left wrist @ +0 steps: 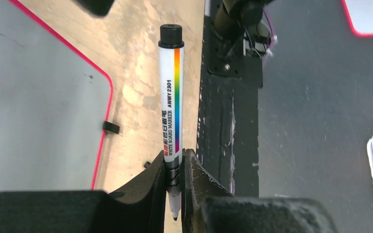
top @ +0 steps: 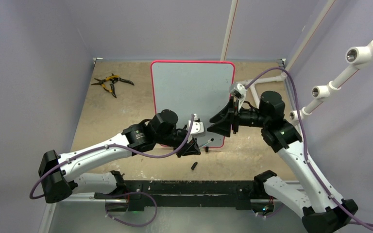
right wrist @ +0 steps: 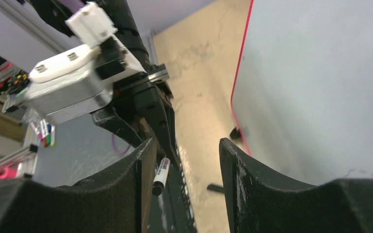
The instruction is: Write a sentence on the whiteboard
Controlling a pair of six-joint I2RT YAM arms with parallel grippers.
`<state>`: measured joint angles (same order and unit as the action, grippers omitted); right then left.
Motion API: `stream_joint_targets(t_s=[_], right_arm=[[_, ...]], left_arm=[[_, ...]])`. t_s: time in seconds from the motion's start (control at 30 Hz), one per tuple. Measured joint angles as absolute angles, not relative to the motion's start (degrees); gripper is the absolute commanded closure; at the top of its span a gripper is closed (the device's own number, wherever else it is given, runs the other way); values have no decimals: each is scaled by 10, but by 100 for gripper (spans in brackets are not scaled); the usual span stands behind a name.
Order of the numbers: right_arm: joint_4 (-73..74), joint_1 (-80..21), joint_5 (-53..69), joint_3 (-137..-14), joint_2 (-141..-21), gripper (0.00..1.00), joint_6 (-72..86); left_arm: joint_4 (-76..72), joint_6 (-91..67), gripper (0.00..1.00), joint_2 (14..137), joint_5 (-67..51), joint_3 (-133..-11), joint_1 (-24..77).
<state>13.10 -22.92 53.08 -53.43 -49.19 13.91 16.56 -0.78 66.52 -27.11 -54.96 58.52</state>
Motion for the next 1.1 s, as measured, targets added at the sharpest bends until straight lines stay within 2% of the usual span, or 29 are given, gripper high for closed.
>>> stream_joint_targets(t_s=[0.33, 0.97, 1.1], right_arm=[[281, -246, 563, -540, -533, 47, 89], [261, -366, 515, -499, -571, 52, 116], [261, -375, 504, -497, -576, 56, 116]], left_arm=[[216, 40, 100, 707, -307, -550, 585], [211, 41, 100, 724, -313, -550, 585], [211, 41, 100, 724, -313, -550, 582]])
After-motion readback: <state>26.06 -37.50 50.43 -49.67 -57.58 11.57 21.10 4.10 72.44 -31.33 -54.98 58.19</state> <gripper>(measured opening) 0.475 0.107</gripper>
